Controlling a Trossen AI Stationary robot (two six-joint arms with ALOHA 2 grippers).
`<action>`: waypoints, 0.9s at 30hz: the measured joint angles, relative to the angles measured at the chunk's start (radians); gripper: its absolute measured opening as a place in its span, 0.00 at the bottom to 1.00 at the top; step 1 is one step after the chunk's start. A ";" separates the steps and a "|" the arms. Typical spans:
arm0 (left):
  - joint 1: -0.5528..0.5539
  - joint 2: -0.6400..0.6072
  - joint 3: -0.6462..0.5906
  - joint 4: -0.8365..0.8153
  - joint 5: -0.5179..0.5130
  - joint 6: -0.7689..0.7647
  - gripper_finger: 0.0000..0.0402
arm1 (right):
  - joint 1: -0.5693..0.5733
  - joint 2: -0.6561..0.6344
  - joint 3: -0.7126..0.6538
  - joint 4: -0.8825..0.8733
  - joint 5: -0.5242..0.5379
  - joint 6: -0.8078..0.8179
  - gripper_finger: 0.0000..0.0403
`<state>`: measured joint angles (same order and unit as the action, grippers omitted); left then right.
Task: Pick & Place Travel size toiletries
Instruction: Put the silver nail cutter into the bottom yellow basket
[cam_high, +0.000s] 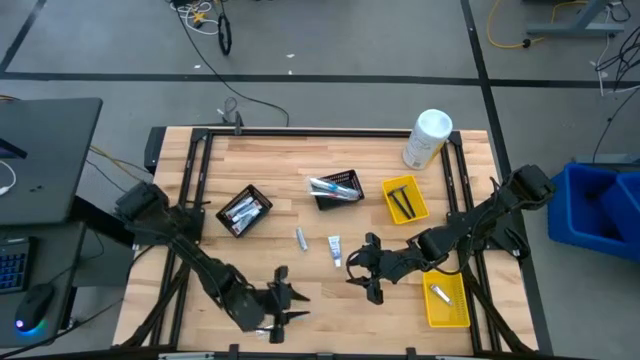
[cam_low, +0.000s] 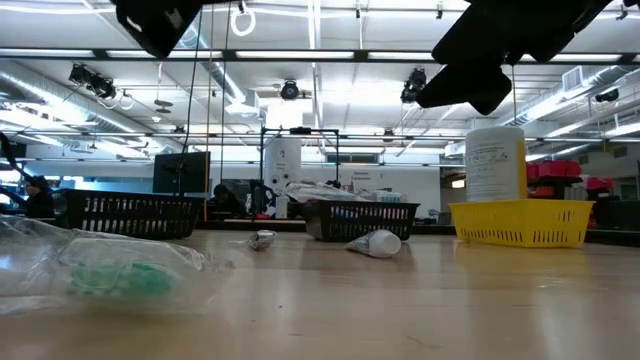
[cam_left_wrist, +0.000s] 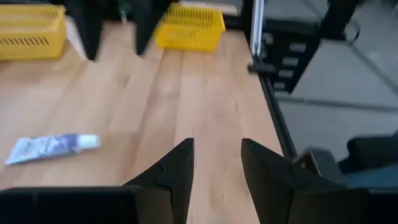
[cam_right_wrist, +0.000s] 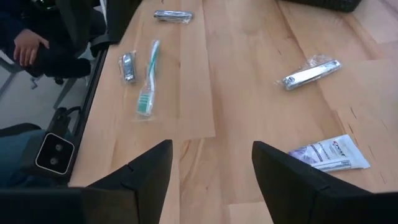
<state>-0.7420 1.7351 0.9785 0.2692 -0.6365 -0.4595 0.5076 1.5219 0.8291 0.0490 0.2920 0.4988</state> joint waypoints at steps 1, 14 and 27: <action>-0.003 0.018 0.022 -0.028 0.000 -0.006 0.35 | 0.000 0.000 0.000 0.000 0.000 0.000 0.58; -0.044 0.053 0.060 -0.226 -0.027 -0.214 0.35 | 0.000 0.000 0.000 0.000 0.036 -0.001 0.60; -0.038 0.052 0.060 -0.287 -0.213 -0.269 0.36 | -0.002 0.000 0.000 -0.024 0.140 0.008 0.56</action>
<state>-0.7802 1.7874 1.0382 -0.0177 -0.8499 -0.7289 0.5053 1.5219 0.8291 0.0248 0.4322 0.5071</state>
